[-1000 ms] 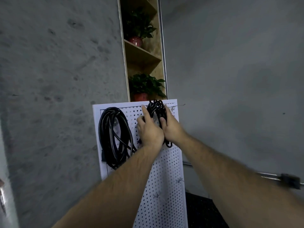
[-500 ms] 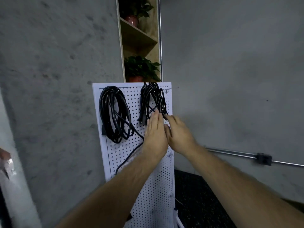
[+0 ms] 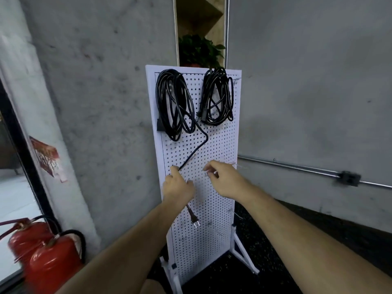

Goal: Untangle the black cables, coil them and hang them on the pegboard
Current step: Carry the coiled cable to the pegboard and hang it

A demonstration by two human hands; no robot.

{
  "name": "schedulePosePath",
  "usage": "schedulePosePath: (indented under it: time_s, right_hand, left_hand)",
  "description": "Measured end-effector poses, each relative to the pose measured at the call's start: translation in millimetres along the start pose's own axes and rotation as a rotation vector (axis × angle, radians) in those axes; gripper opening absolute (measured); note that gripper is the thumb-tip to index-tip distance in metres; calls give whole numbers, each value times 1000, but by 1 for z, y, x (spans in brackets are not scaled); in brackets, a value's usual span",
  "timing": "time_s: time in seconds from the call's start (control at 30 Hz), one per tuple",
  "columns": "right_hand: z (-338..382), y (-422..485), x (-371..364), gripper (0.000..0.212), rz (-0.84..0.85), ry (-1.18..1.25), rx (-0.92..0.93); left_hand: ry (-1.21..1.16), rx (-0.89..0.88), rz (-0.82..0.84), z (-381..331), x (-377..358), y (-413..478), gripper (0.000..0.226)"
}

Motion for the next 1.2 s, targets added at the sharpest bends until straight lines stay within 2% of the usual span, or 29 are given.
schedulePosePath:
  time_s: [0.1, 0.23, 0.33, 0.5, 0.57, 0.67, 0.77, 0.83, 0.97, 1.03, 1.1, 1.2]
  right_hand:
    - [3, -9, -20, 21, 97, -15, -57]
    - [8, -22, -56, 19, 181, -51, -84]
    - [6, -29, -80, 43, 212, -56, -137]
    - [0, -41, -102, 81, 265, -47, -182]
    - [-2, -43, -102, 87, 269, -19, -199]
    - [3, -47, -102, 74, 289, -1, -186]
    - [17, -53, -98, 31, 284, -10, -139]
    - [32, -58, -81, 15, 248, -37, -90]
    - [75, -60, -9, 20, 188, -229, 113]
    - [104, -57, 33, 22, 129, -235, 227]
    - [131, -49, 71, 22, 32, -218, 337]
    - [156, -34, 119, 23, -126, -161, 412]
  left_hand:
    - [-87, 67, 191, 10, -11, -3, 57]
    - [24, 39, 265, 23, -18, -7, 63]
    - [103, -22, 299, 32, -27, -11, 63]
    - [-7, -51, 217, 48, -18, -12, 55]
    - [-28, -86, 175, 49, -10, -15, 52]
    - [-56, -145, 112, 47, 2, -20, 48]
    - [-78, -213, 71, 42, 15, -30, 38]
    - [-60, -320, 45, 39, 26, -39, 29]
    - [-27, -740, -185, 17, 71, -64, 18]
    - [-36, -883, -293, -4, 99, -75, 22]
    - [-79, -889, -326, -27, 131, -78, 29]
    - [-229, -784, -279, -56, 174, -78, 18]
Point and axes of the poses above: each hand's wrist, its own y-axis towards the middle knuckle, its own x-axis out of the back of the hand, z = x × y, the point moved 6 cm from there along y, towards the middle knuckle, and after that the axes turned 4 degrees about x, right-handed, at the moved point
